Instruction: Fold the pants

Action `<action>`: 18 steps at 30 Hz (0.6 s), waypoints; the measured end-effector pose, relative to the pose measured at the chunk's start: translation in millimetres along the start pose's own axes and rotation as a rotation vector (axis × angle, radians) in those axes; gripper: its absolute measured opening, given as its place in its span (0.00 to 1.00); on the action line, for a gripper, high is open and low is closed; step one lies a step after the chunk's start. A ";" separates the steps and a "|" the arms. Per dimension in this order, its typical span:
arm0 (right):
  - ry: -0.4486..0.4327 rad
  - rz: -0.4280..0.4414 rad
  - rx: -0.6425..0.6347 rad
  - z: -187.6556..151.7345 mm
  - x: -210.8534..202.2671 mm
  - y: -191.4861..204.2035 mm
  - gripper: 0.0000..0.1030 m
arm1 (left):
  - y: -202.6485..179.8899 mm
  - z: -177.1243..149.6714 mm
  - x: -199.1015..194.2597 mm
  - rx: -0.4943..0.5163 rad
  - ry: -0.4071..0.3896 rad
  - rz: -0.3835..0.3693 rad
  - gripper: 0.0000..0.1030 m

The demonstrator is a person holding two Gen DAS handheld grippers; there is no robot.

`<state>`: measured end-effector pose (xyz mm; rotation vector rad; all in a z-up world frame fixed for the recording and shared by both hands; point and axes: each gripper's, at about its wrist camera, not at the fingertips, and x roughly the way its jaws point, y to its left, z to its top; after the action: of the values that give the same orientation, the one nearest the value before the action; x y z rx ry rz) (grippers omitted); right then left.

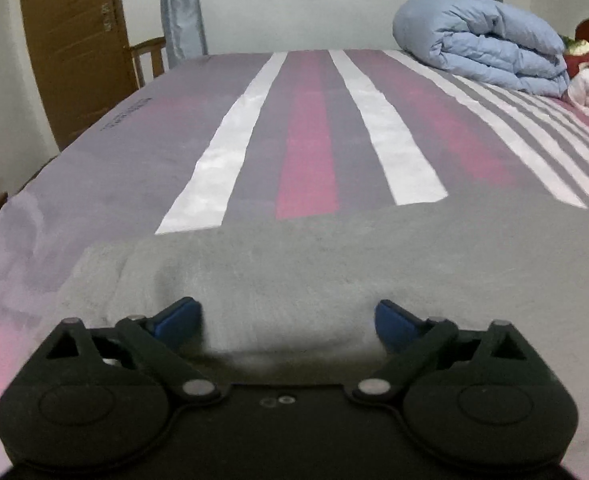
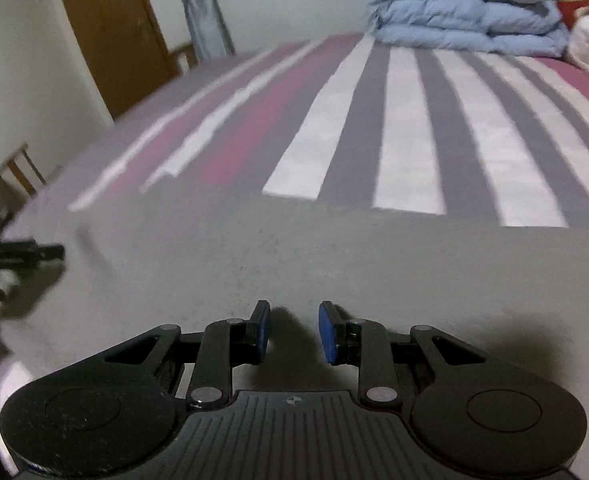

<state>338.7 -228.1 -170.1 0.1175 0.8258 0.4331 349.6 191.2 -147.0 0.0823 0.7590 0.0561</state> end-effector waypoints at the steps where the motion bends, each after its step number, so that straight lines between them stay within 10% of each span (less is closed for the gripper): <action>1: -0.001 -0.017 -0.004 1.4 7.2 3.4 0.26 | 2.2 0.1 4.6 0.002 -0.004 -0.003 0.89; 11: -0.009 -0.089 0.026 27.1 26.0 1.0 0.26 | 11.6 11.0 21.7 -0.010 -0.011 -0.017 0.87; 18: -0.040 0.034 -0.005 25.2 34.2 47.7 0.27 | 35.2 6.0 -0.7 -0.008 -0.034 0.024 0.85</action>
<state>361.9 -168.9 -163.8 0.1350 0.7837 0.4630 352.5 225.8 -138.8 0.0842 0.7243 0.0801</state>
